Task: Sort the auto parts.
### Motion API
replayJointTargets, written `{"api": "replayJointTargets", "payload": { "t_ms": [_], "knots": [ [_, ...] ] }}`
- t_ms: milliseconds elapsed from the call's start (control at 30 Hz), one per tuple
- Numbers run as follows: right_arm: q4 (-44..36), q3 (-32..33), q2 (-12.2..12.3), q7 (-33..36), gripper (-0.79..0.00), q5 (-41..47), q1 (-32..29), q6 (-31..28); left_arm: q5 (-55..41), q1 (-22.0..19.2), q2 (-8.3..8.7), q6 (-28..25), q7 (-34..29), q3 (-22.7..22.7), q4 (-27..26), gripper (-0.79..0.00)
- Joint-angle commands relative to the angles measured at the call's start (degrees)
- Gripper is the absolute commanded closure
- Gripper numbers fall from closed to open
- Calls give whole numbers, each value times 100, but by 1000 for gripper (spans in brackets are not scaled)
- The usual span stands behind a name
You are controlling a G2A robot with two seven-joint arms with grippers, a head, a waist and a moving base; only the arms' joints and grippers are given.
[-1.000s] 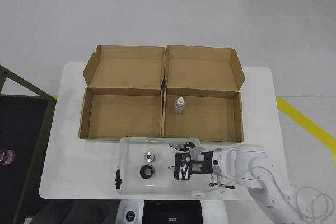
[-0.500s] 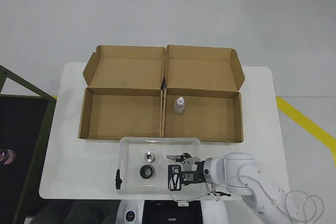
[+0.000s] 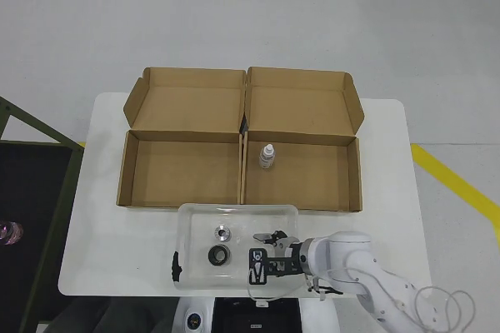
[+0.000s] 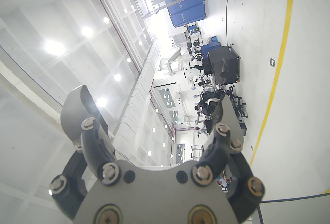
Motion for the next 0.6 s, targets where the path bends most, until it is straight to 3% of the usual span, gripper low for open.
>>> {"api": "replayJointTargets", "payload": {
  "t_ms": [0,500,567],
  "knots": [
    [35,-54,-7,49,-477,-36,37,22,0,0,0,0,0,0,0,-785],
    [259,-372,-45,314,-336,-128,224,68,0,0,0,0,0,0,0,-785],
    [285,-412,-49,353,-280,-114,246,41,0,0,0,0,0,0,0,-785]
  ]
}}
